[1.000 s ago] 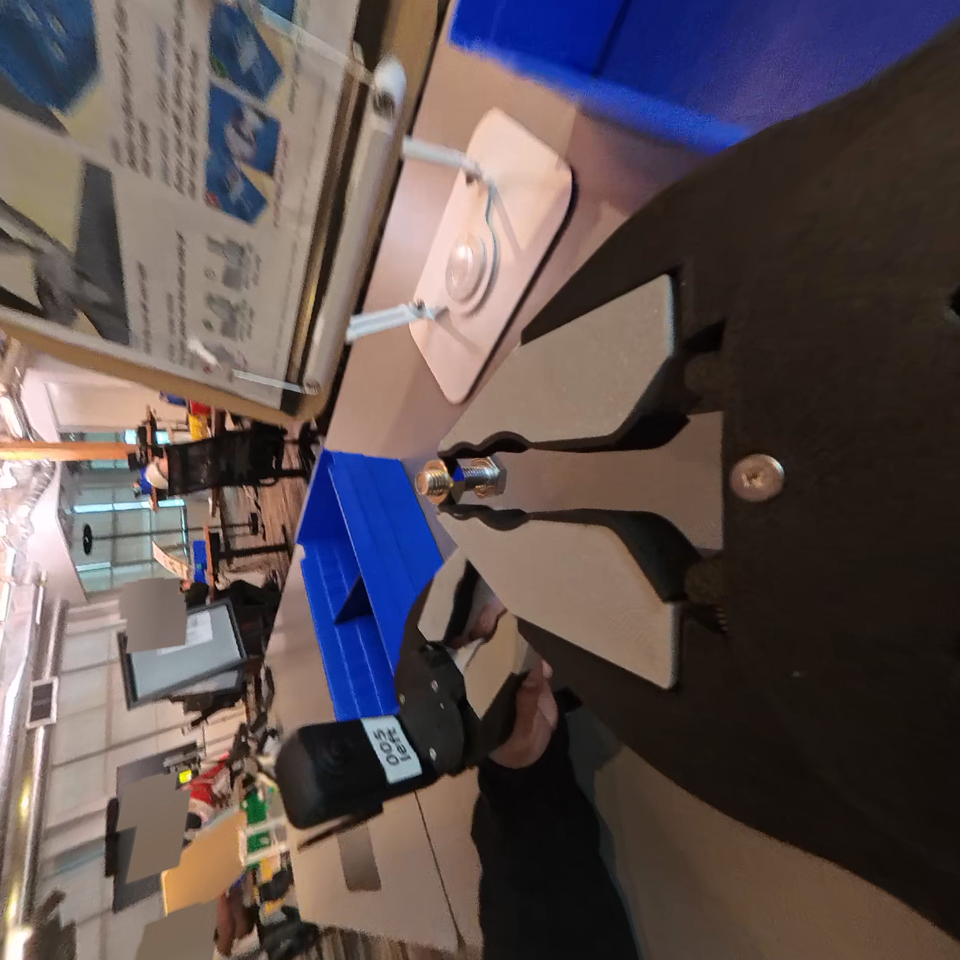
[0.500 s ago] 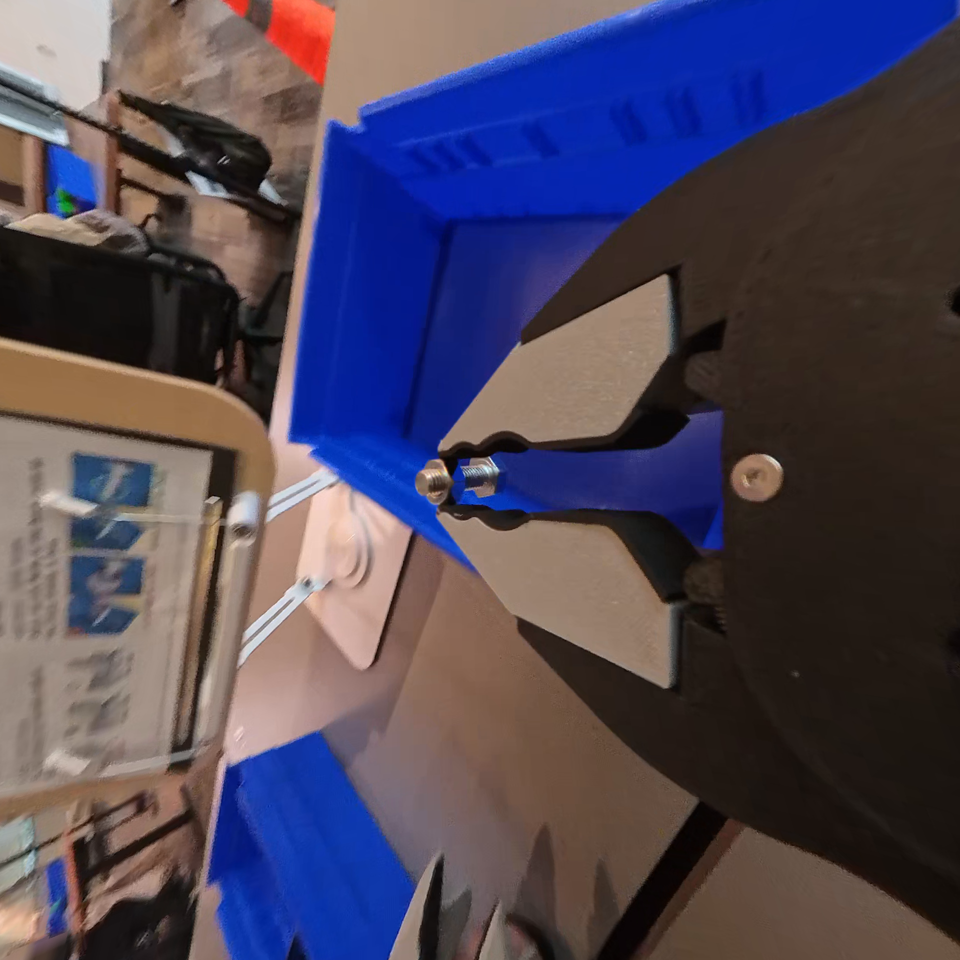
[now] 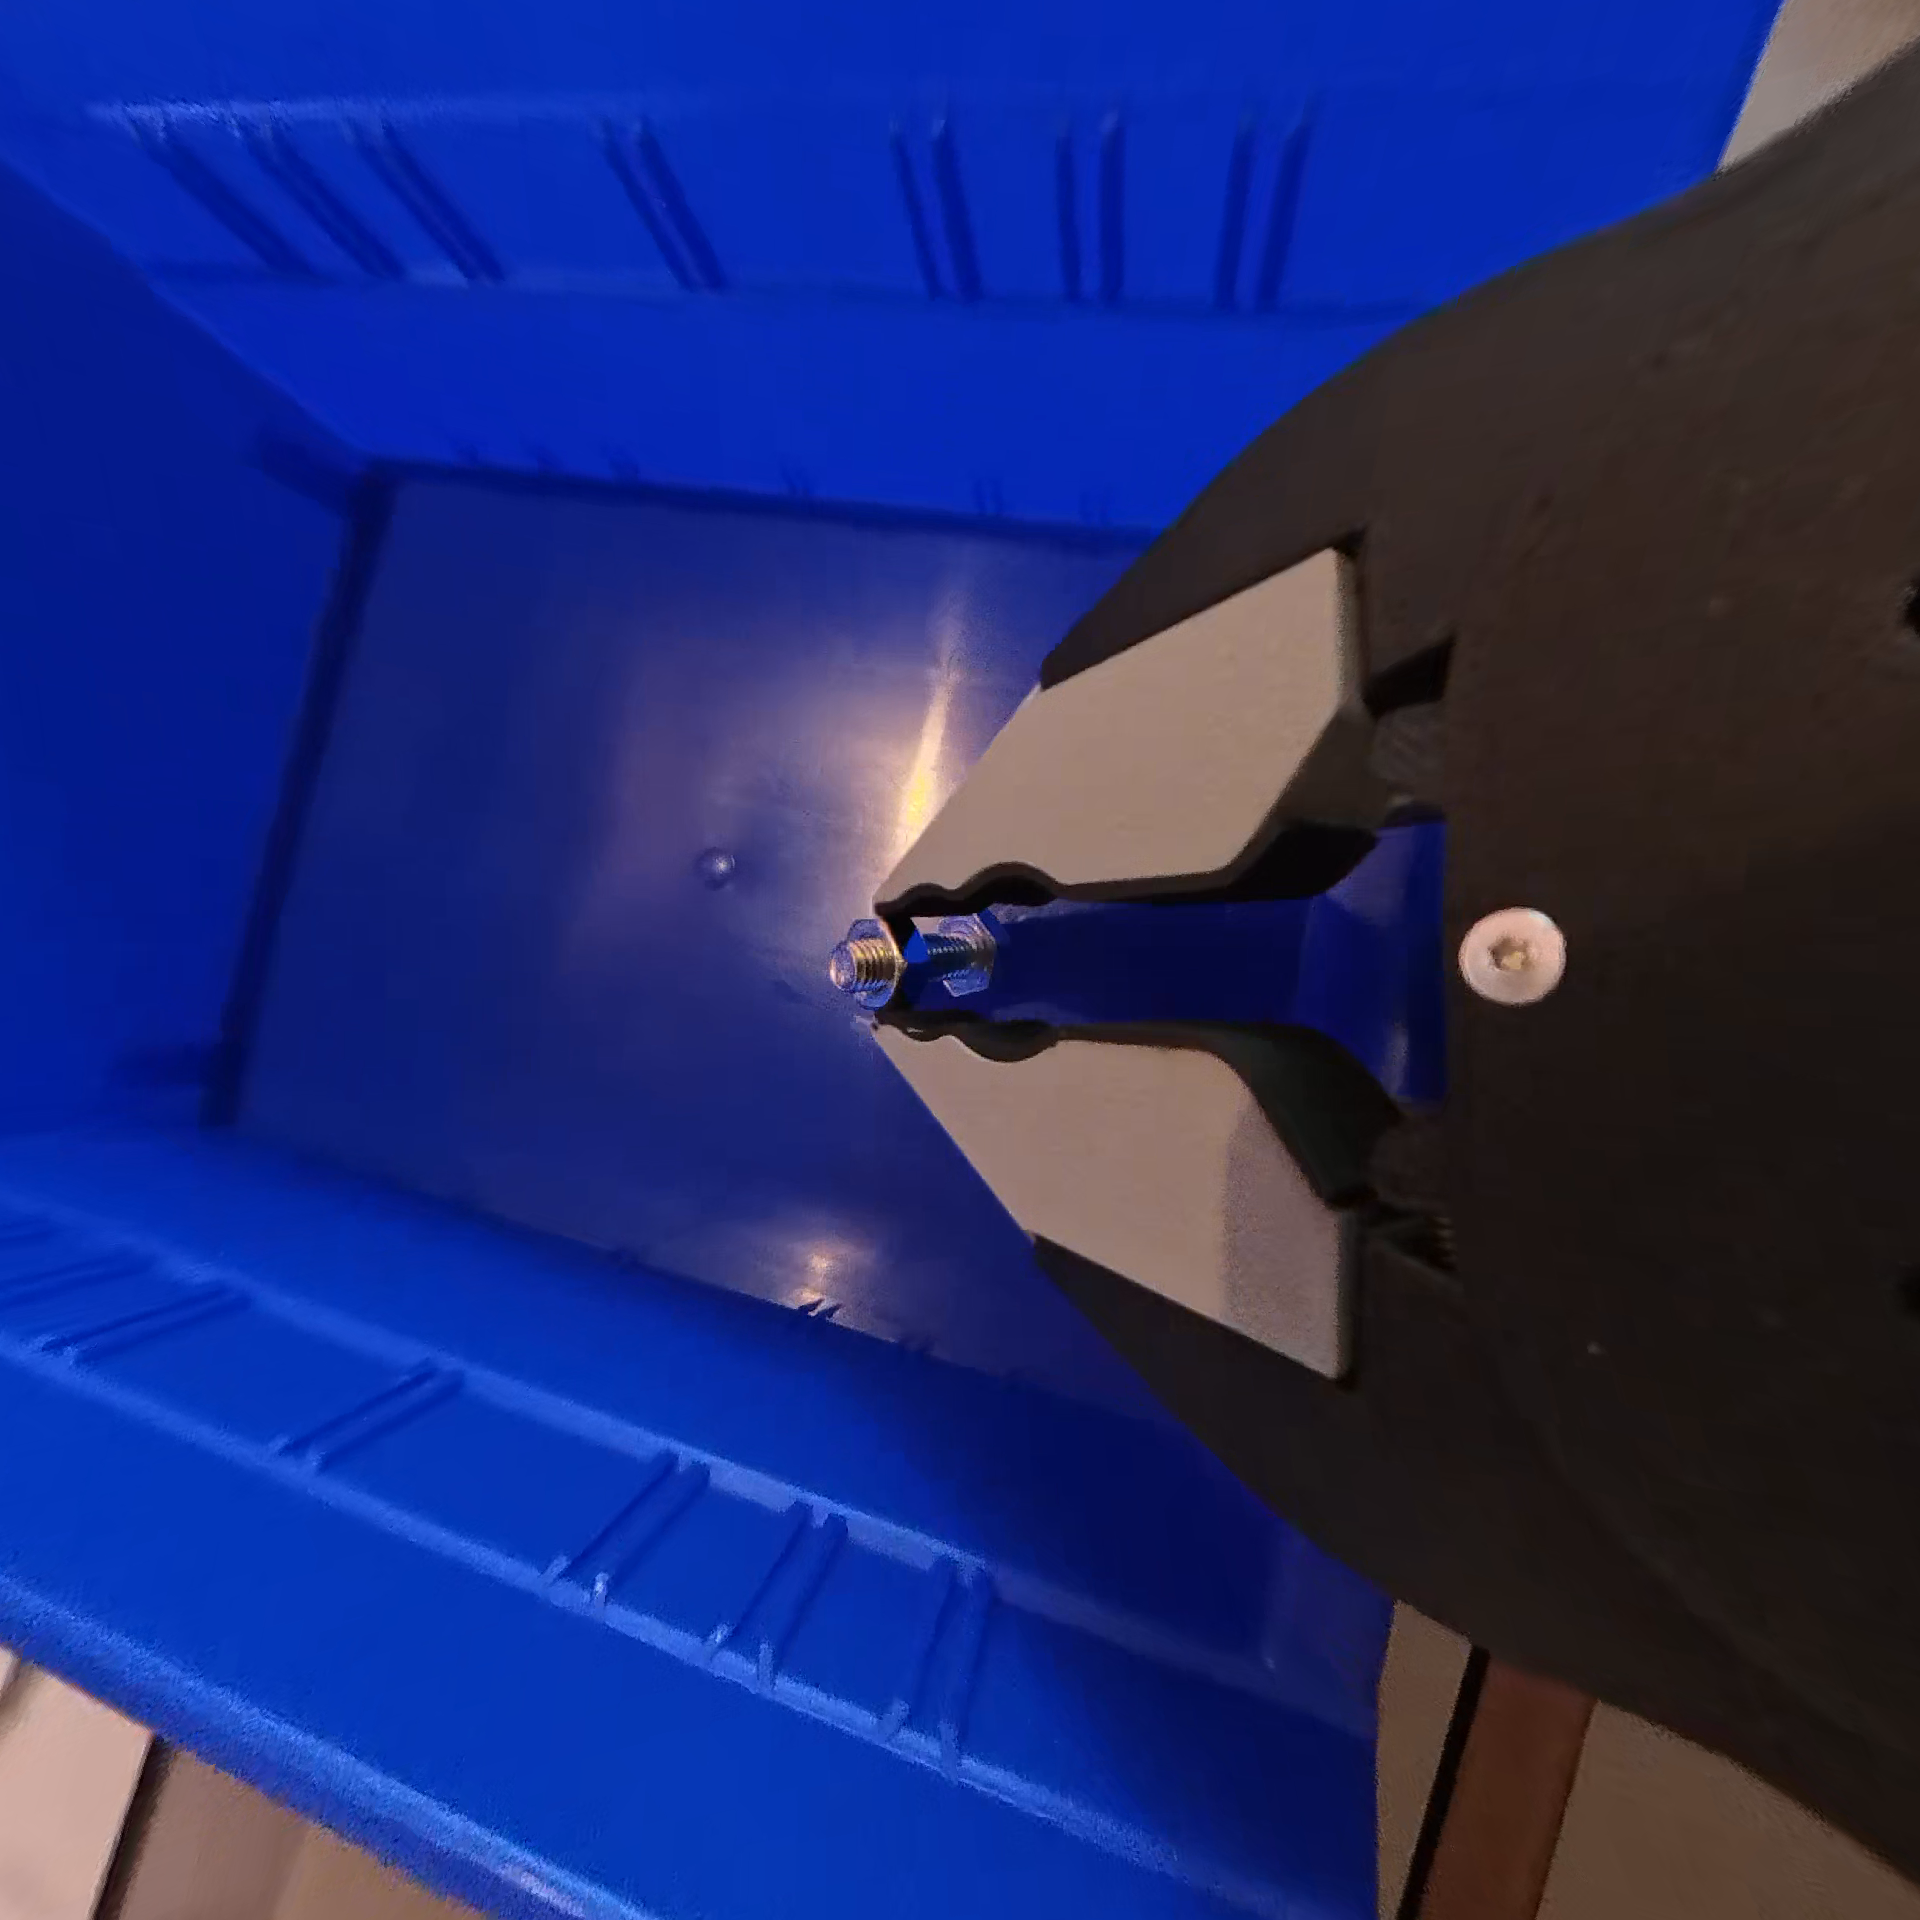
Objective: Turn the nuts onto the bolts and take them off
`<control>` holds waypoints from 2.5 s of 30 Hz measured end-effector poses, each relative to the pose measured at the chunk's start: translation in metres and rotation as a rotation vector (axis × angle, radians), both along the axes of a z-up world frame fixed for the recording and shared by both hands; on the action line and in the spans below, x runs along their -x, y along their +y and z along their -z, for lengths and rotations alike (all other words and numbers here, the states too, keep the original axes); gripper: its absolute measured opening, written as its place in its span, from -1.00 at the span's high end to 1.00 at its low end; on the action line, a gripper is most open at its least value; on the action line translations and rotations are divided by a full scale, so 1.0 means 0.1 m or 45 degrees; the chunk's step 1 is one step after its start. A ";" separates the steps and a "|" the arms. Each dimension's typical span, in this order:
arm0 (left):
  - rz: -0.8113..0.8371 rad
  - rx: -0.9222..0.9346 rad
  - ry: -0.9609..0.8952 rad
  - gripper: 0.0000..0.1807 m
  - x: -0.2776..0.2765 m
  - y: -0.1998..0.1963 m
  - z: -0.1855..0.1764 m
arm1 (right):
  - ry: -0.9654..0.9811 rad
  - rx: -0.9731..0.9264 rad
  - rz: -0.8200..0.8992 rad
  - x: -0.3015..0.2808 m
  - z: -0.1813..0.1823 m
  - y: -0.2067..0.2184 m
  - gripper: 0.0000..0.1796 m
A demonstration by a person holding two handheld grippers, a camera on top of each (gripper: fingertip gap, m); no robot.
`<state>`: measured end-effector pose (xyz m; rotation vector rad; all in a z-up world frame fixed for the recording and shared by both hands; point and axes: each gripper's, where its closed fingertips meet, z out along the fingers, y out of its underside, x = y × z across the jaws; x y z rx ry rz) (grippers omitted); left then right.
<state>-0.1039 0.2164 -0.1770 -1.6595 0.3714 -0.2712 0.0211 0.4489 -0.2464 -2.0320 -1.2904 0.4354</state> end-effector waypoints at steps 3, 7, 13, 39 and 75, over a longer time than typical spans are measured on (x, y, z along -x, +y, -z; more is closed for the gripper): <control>-0.001 0.000 0.000 0.63 0.00 0.00 0.00 | -0.032 0.004 0.002 -0.01 0.01 0.01 0.83; 0.000 0.002 0.003 0.63 0.00 0.00 0.00 | -0.005 -0.034 0.016 -0.02 -0.05 0.03 0.83; 0.000 0.003 0.001 0.63 0.00 0.00 0.00 | 0.092 -0.075 0.050 -0.05 -0.24 0.10 0.71; 0.004 0.021 -0.007 0.63 -0.01 -0.01 0.02 | 0.798 -0.425 -0.501 1.40 -1.48 -1.77 0.72; -0.747 0.192 -0.090 0.61 2.62 -0.93 -1.24 | 0.769 -0.337 -0.523 1.42 -1.11 -1.80 0.66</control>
